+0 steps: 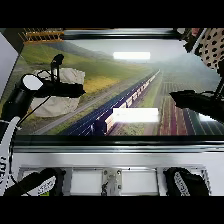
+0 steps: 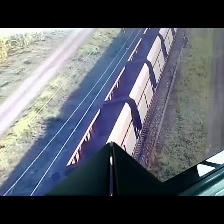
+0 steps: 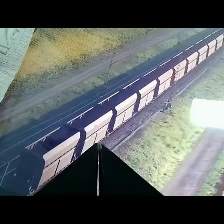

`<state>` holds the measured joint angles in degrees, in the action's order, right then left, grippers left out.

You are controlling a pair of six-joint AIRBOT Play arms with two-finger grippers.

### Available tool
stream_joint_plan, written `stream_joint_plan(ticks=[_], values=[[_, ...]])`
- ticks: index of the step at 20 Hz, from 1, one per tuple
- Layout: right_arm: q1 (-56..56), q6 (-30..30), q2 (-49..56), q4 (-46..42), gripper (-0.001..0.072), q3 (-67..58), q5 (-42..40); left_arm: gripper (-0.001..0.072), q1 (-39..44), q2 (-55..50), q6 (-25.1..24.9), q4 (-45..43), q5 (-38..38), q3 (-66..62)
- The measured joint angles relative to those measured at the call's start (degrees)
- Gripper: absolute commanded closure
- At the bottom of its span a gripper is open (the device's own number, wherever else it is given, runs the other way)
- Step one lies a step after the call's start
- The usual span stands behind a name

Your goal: Fold the clothes and pants, and hang the long-sleeved shirts on hangers.

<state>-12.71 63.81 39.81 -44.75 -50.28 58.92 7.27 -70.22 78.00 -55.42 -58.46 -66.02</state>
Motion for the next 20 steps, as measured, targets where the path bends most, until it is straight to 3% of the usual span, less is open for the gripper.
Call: stream_joint_plan(ticks=[13,15,18,20], values=[[0.0,0.0,0.0,-0.02,0.0691,0.0,0.02,0.0686,0.0,0.0,0.0,0.0,0.02,0.0],[0.0,-0.02,0.0,0.0,0.069,0.0,0.0,-0.0013,-0.07,0.0,-0.37,-0.28,0.85,0.0],[0.0,0.0,0.0,0.0,0.069,0.0,0.0,0.0017,-1.53,-0.72,-1.05,-5.95,3.91,-1.11],[0.0,0.0,0.0,0.0,0.0691,0.0,0.0,0.0016,-3.28,-2.89,1.18,-14.23,5.31,-3.17]])
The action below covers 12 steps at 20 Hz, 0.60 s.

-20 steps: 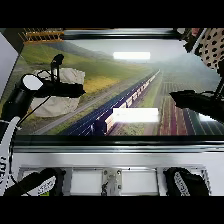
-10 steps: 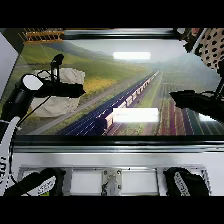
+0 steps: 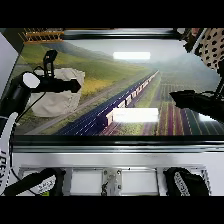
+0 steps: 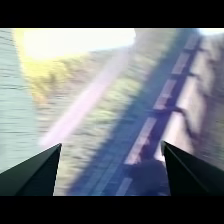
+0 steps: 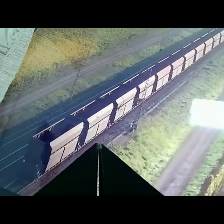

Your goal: Fold the clothes and pants, and hang the long-sleeved shirts on hangers.

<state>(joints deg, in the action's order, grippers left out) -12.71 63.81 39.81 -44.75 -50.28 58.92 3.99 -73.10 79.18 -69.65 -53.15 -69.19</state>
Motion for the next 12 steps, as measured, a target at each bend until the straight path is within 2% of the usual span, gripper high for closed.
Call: stream_joint_plan(ticks=[4,10,11,12], values=[[0.0,0.0,0.0,0.0,0.069,0.0,0.0,0.0017,-3.39,-8.04,6.19,-16.5,1.07,-4.83],[0.0,0.0,0.0,-0.02,0.0691,0.0,0.0,0.0016,-4.61,-22.43,9.16,-24.74,1.51,-10.32],[0.0,-0.02,0.0,-0.02,0.0691,0.0,0.0,0.012,-4.37,-24.28,9.33,-25.11,1.4,-11.15],[0.0,0.0,0.0,0.0,0.069,0.0,0.0,0.0443,-4.07,-25.88,9.53,-25.53,1.09,-12.0]])
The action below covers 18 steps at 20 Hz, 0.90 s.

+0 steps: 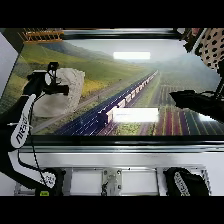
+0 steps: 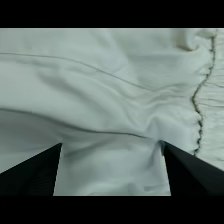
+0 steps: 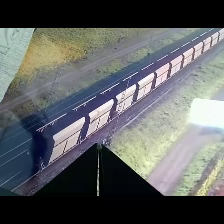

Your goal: Fold the clothes and pants, and hang the long-sleeved shirts on hangers.

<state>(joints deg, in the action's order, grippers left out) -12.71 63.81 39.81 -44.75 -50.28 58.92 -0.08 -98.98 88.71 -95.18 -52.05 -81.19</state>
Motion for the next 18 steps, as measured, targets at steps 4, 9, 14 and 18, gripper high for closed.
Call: stream_joint_plan(ticks=[4,9,14,18], values=[[0.0,-0.02,0.0,0.0,0.069,0.0,0.0,0.0703,1.33,-3.54,0.68,-0.63,-2.01,-3.69],[0.0,0.0,0.0,-0.02,0.0691,0.0,0.0,0.0703,7.87,0.26,0.85,5.42,-4.7,-10.01],[0.0,0.0,0.0,-0.02,0.0691,0.0,0.0,0.0703,24.09,4.79,0.39,12.52,-4.15,-12.57],[0.0,-0.02,0.0,-0.02,0.0691,0.0,0.0,0.0563,37.55,3.06,0.33,14.08,-1.64,-12.94]])
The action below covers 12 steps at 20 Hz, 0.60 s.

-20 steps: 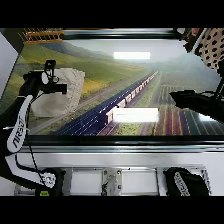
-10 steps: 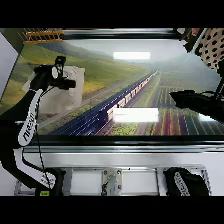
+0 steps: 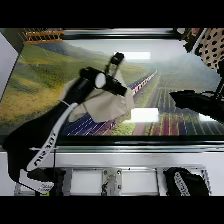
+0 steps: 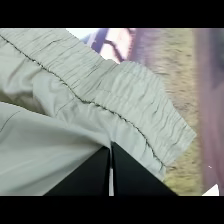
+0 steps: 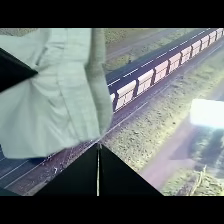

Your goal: Fold the clothes and pants, and hang the long-sleeved shirts on hangers.

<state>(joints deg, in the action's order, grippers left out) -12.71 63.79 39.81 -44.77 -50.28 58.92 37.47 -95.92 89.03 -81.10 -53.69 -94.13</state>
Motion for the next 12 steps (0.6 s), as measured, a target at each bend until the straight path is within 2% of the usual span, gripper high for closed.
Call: stream_joint_plan(ticks=[1,2,4,6,9,12], values=[[0.0,0.0,0.0,0.0,0.0691,0.0,0.0,0.0233,2.62,-0.68,-0.13,0.28,0.76,-0.07],[0.0,0.02,0.0,0.02,0.0691,0.0,0.0,0.0139,4.39,-1.11,-0.09,0.35,1.4,-0.13],[0.0,0.02,0.0,0.02,0.069,0.0,0.0,0.0139,5.62,-1.2,1.36,0.13,1.66,-0.17],[0.0,0.0,0.0,0.0,0.069,0.0,0.0,0.0139,3.1,0.61,3.21,-0.07,0.81,0.22],[0.0,0.0,0.0,0.04,0.069,0.0,0.0,0.0139,-5.49,6.49,5.84,-0.04,-0.72,4.92],[0.0,0.02,0.02,0.07,0.0688,0.0,0.0,0.0139,-16.57,14.25,7.19,1.36,-3.15,15.65]])
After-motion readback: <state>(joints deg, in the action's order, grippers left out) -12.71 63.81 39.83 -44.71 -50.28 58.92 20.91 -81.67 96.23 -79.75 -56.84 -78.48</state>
